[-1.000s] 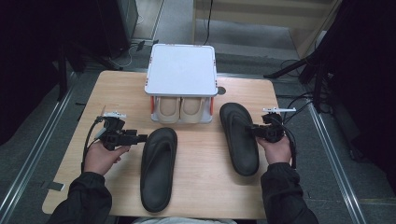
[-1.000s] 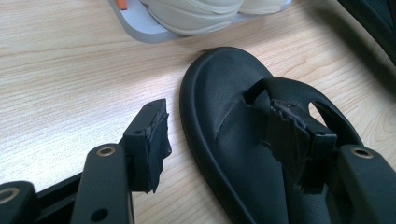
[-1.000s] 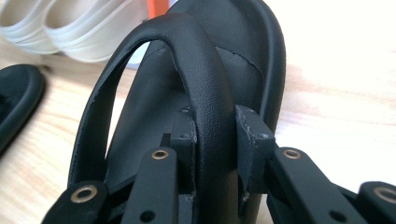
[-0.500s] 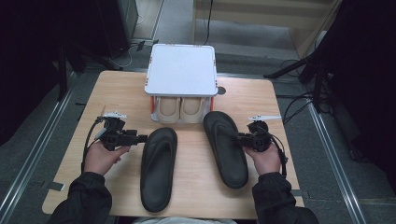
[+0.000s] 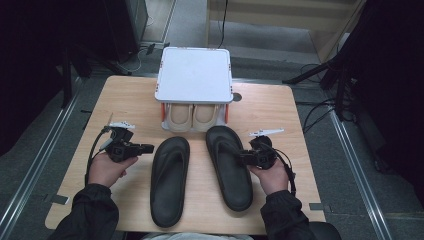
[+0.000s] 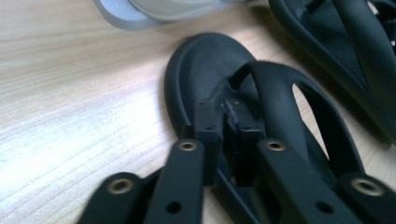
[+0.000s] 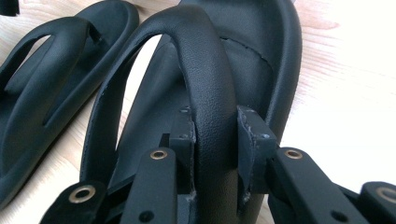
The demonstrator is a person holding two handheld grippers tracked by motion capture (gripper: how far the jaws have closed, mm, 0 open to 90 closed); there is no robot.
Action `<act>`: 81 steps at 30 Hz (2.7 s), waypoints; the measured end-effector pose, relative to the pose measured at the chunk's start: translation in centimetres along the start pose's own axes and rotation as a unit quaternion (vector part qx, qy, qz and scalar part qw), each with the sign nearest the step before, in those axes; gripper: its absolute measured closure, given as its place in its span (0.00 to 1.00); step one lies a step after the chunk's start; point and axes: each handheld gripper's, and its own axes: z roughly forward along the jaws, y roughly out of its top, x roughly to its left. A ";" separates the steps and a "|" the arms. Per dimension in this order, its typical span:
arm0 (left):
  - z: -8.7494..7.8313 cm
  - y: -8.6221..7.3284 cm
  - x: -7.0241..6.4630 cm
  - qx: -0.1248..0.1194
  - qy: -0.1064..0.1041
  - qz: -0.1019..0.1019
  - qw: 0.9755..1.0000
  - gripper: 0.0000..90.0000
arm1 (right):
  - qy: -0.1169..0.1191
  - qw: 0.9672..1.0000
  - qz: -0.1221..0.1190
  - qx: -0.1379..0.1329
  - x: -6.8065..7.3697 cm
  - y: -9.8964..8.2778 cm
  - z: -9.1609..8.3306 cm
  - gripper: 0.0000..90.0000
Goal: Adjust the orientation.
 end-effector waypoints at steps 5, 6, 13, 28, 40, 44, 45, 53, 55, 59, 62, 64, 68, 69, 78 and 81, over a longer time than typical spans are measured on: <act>0.9 -0.2 0.3 0.023 0.006 0.008 1.000 1.00 | 0.007 1.000 0.006 0.002 0.3 -0.4 0.2 0.79; 1.0 -0.3 0.3 0.024 0.011 0.010 1.000 1.00 | 0.008 1.000 0.005 0.004 0.4 -0.5 0.2 0.79; 2.0 -0.6 0.9 0.054 0.013 0.003 0.998 1.00 | 0.015 1.000 -0.013 0.018 1.7 -0.6 1.5 0.79; 2.6 -0.7 -0.1 0.067 0.007 0.014 0.998 1.00 | 0.021 1.000 -0.015 0.018 2.7 -0.5 3.1 0.79; 3.9 -1.1 -3.2 0.107 -0.018 0.066 0.992 0.96 | 0.023 0.999 -0.017 0.030 2.7 -0.9 3.6 0.79; 3.2 -1.0 -3.0 0.089 -0.018 0.063 0.994 0.99 | 0.025 0.999 -0.017 0.027 2.5 -0.9 3.6 0.79; 2.9 -1.0 -2.8 0.080 -0.019 0.058 0.995 1.00 | 0.025 0.999 -0.016 0.028 2.6 -0.9 3.6 0.79; 1.9 -1.1 -0.8 0.074 0.004 0.021 0.997 1.00 | 0.026 0.999 -0.016 0.027 2.5 -0.9 3.6 0.79; 1.8 -1.2 -0.6 0.074 0.015 0.013 0.997 1.00 | 0.026 0.999 -0.016 0.027 2.5 -0.9 3.6 0.79; 2.3 -1.3 -0.4 0.097 0.017 0.013 0.995 1.00 | 0.027 0.999 -0.016 0.027 2.5 -0.9 3.7 0.79; 2.6 -1.4 -0.7 0.111 0.025 0.022 0.993 1.00 | 0.027 0.999 -0.016 0.027 2.6 -0.9 3.7 0.79; 2.7 -1.4 -0.8 0.114 0.023 0.027 0.993 1.00 | 0.026 0.999 -0.018 0.028 2.6 -1.0 3.7 0.79; 2.9 -1.5 -1.4 0.115 0.007 0.033 0.993 1.00 | 0.027 0.999 -0.018 0.028 2.6 -1.0 3.8 0.79; 2.9 -1.5 -1.5 0.114 0.001 0.036 0.993 1.00 | 0.026 0.999 -0.018 0.028 2.6 -1.0 3.8 0.78; 3.2 -1.8 -2.6 0.119 -0.023 0.047 0.992 1.00 | 0.027 0.999 -0.017 0.026 2.5 -1.0 3.8 0.78; 3.3 -1.9 -2.8 0.120 -0.027 0.050 0.991 1.00 | 0.022 0.999 -0.016 0.024 2.4 -0.9 3.8 0.78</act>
